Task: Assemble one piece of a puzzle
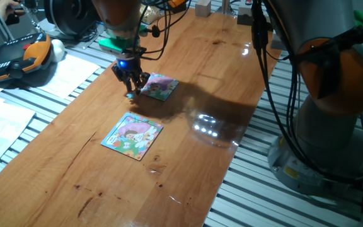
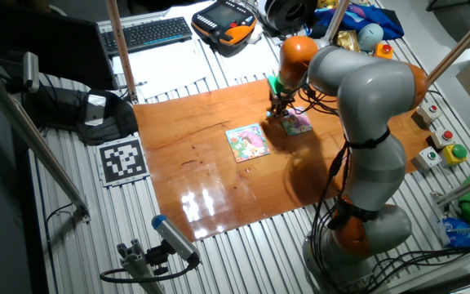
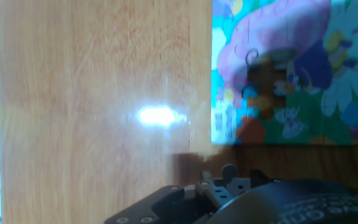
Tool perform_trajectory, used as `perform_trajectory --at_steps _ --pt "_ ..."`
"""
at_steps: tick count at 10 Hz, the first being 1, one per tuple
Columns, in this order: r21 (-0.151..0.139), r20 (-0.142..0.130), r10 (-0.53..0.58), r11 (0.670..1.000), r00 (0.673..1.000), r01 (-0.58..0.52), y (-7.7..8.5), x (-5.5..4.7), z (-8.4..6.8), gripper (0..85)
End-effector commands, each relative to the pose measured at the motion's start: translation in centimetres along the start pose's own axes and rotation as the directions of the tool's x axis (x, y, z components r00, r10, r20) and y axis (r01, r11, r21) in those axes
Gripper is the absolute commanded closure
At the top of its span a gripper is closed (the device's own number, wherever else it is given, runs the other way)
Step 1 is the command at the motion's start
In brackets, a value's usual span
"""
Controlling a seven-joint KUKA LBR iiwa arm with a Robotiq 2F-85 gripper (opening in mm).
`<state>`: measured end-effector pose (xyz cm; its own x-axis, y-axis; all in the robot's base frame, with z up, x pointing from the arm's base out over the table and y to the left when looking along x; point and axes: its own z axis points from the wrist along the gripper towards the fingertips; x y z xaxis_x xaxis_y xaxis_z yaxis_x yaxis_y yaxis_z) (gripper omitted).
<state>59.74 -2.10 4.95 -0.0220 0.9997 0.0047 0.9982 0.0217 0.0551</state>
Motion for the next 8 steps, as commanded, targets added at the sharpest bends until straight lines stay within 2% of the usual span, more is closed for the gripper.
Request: perform_trajectory --at_steps 1,4,8 --pt "0.000 0.007 -0.002 1.000 1.000 0.002 -0.1 -0.6 -0.3 85.0" --pt "0.013 0.024 0.006 1.000 1.000 -0.007 -0.7 -2.0 -1.4 85.0" --pt "0.012 0.039 0.002 1.000 0.999 -0.003 -1.6 -3.7 -1.3 85.0"
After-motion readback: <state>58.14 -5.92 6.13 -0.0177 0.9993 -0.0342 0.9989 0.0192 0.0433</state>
